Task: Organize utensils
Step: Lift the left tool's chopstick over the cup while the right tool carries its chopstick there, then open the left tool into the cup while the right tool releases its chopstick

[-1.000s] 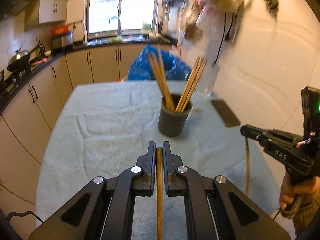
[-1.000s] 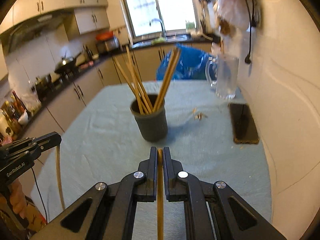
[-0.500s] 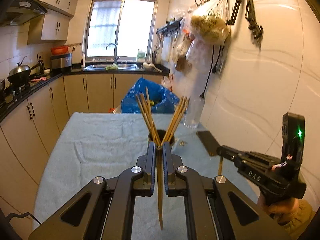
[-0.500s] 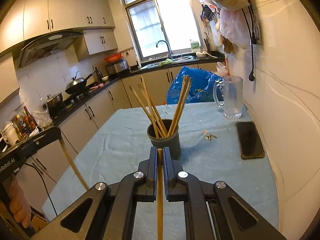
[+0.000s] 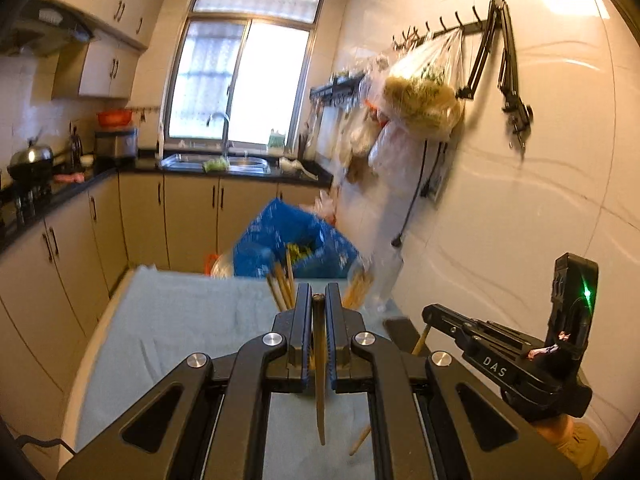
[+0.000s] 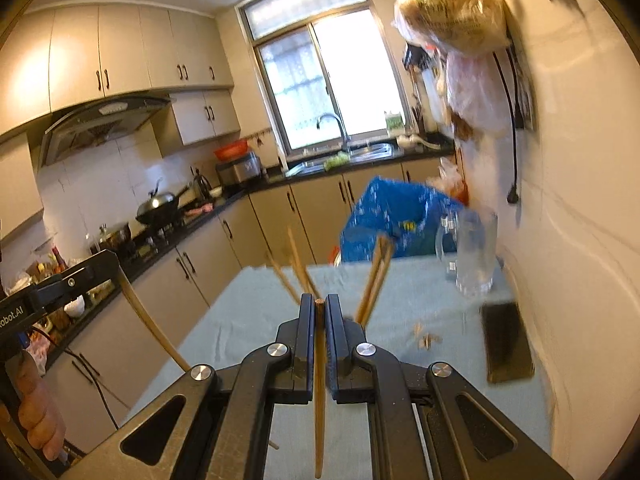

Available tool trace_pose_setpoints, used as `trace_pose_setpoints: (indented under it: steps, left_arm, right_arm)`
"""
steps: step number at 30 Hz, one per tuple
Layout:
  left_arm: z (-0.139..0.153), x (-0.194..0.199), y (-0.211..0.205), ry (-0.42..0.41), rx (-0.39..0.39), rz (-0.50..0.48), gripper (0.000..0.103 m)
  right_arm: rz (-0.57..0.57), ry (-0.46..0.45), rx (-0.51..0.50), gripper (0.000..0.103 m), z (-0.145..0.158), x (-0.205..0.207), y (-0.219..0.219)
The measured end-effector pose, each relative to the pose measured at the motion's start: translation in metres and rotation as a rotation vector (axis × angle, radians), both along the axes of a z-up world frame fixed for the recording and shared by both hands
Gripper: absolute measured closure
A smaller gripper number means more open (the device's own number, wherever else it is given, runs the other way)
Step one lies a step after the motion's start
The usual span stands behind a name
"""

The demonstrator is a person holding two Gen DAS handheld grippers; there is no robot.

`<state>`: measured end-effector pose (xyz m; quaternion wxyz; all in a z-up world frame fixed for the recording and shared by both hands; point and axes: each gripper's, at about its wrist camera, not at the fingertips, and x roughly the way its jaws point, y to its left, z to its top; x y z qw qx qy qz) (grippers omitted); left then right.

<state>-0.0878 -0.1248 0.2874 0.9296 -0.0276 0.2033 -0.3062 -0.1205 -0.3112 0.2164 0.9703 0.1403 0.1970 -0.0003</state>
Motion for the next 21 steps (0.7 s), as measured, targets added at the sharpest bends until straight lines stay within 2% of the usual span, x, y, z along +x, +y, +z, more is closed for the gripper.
trace_pose_setpoints:
  steps: [3, 6, 11, 15, 21]
  left_arm:
    - [0.020, 0.015, -0.009, -0.041, 0.007, 0.022, 0.097]
    - [0.030, 0.035, -0.021, -0.044, 0.007, 0.038, 0.097]
    - [0.037, 0.067, -0.045, -0.045, -0.012, 0.056, 0.097]
    - [0.024, 0.094, -0.068, -0.013, -0.002, 0.053, 0.097]
    - [-0.027, 0.130, -0.096, 0.104, 0.060, 0.049, 0.097]
  right_arm:
    - [-0.016, -0.044, -0.008, 0.098, 0.025, 0.015, -0.008]
    - [-0.038, -0.077, -0.015, 0.098, 0.045, 0.034, -0.013]
    - [-0.081, -0.114, -0.036, 0.098, 0.060, 0.062, -0.019]
    - [-0.106, -0.103, -0.022, 0.098, 0.050, 0.086, -0.028]
    - [-0.100, -0.013, 0.016, 0.098, 0.012, 0.109, -0.041]
